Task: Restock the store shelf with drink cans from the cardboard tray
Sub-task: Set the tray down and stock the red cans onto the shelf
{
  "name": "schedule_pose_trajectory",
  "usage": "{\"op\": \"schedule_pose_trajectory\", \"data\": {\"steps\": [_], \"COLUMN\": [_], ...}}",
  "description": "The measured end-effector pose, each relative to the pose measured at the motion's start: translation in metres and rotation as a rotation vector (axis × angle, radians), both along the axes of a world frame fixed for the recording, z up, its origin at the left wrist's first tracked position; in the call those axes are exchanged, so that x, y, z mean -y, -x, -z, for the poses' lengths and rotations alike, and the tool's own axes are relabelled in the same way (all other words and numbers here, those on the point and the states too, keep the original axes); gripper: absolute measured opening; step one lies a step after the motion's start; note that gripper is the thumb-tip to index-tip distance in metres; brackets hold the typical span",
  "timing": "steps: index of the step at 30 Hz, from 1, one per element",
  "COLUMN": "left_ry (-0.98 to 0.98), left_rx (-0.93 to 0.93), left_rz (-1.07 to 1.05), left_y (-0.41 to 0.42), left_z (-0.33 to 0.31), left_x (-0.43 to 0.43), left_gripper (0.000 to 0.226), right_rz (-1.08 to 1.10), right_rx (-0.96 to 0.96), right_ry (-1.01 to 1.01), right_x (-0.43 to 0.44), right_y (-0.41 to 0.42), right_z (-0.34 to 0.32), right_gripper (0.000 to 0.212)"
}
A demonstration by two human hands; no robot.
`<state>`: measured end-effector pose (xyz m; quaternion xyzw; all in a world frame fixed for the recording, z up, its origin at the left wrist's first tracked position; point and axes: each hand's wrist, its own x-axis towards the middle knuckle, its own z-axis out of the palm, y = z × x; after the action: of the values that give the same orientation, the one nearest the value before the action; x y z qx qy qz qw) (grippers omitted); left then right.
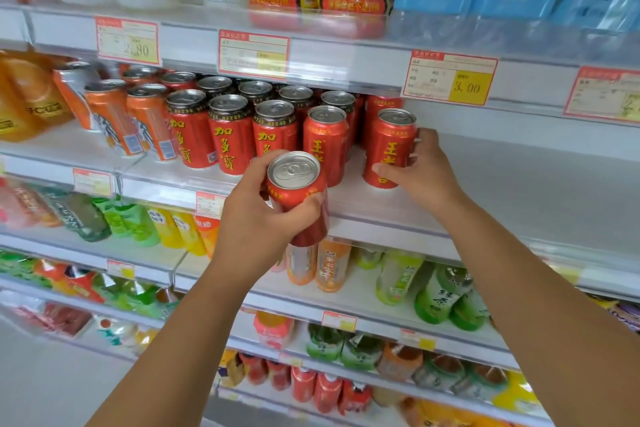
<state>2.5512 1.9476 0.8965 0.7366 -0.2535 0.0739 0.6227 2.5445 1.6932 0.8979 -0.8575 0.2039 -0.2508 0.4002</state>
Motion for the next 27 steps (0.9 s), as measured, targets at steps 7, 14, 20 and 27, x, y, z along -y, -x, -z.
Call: {"op": "schedule_pose_trajectory", "data": {"steps": [7, 14, 20, 27], "left_ry": [0.003, -0.028, -0.028, 0.012], "left_rx": [0.014, -0.001, -0.011, 0.050], "left_rz": [-0.009, -0.001, 0.048, 0.136], "left_y": [-0.001, -0.001, -0.002, -0.003], "left_z": [0.004, 0.004, -0.007, -0.031], "left_x": [-0.001, 0.004, 0.011, 0.048], "left_gripper": [0.049, 0.048, 0.046, 0.049], "right_rz": [0.051, 0.053, 0.069, -0.464], "right_rx": [0.047, 0.055, 0.213, 0.126], "right_ry": [0.039, -0.005, 0.019, -0.156], "right_x": [0.007, 0.007, -0.027, -0.081], "right_y": [-0.036, -0.051, 0.013, 0.061], "right_z": [0.004, 0.013, 0.000, -0.007], "right_gripper": [0.081, 0.086, 0.051, 0.087]}}
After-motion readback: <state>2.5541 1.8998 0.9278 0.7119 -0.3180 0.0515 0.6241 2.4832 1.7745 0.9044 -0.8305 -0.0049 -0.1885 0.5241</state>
